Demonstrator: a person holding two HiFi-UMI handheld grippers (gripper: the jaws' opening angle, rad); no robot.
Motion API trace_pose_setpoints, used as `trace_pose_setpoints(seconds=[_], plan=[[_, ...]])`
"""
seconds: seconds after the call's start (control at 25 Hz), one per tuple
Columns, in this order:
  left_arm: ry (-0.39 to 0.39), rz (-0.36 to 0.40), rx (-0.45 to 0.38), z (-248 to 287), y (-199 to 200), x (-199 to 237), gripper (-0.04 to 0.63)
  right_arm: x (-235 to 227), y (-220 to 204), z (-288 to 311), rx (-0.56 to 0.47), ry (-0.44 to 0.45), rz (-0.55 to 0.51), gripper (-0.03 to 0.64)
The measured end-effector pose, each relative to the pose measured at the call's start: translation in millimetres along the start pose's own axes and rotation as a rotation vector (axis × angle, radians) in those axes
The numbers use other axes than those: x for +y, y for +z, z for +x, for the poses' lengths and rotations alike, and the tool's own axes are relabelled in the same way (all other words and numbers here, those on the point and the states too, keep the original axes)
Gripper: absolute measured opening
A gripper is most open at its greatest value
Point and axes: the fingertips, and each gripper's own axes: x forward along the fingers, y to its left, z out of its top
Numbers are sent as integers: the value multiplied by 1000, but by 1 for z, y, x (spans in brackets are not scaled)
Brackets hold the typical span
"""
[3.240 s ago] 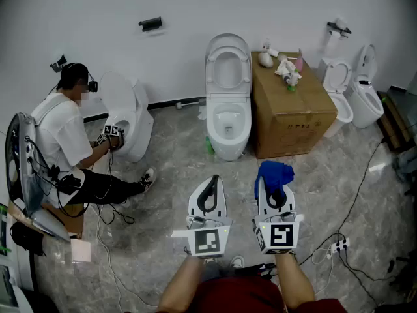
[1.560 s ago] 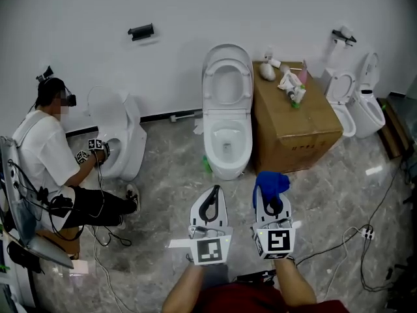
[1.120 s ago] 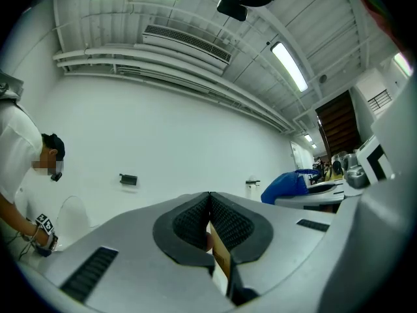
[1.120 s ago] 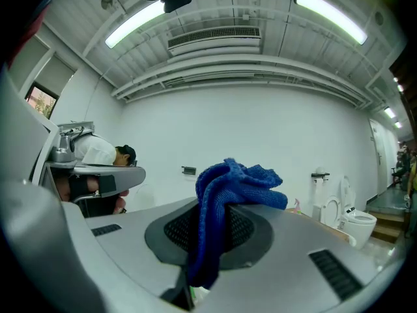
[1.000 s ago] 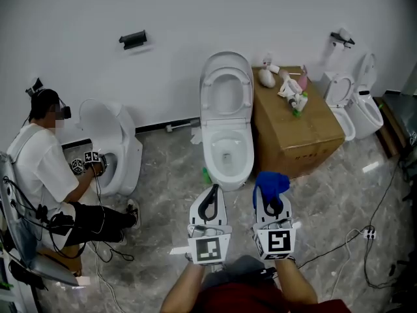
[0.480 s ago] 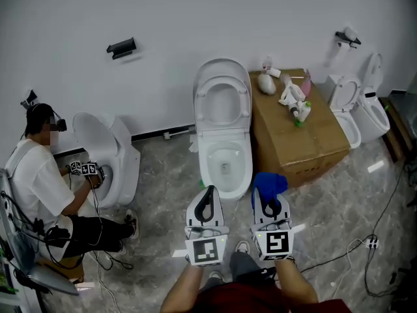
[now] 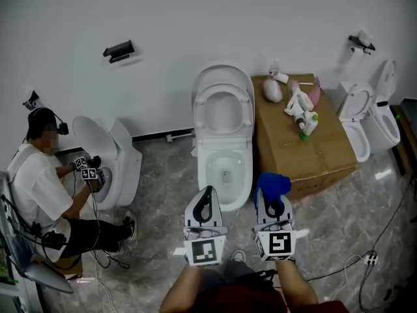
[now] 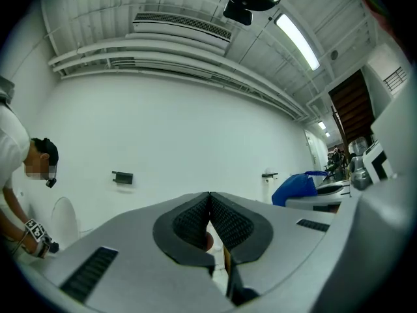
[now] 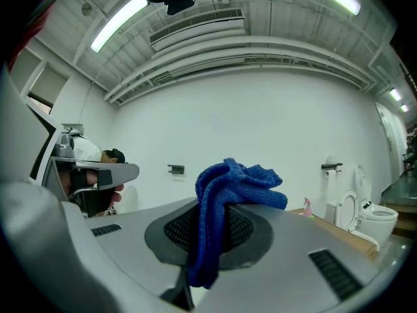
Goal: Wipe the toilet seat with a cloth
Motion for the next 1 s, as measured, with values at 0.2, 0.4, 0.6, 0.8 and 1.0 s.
trace_pose_setpoints(seconds=[0.2,0.4,0.6,0.8,1.0], plan=[[21,7,9,25,-12,7,15,-8,-8,31,4,19,-7,54],[14,-5,-11,51,-20,31,15,0,-17,68,-7,24,-36,54],[4,-9,-13,81,-37,58,15,8,-27,108,-8,16,-22,54],[-3,-19,-13,123,-54,97,15,17,-33,161,-17,8,-12,54],[-26,-9,-3,162,-76,131,15,24,-50,213,3,-8,-22,54]])
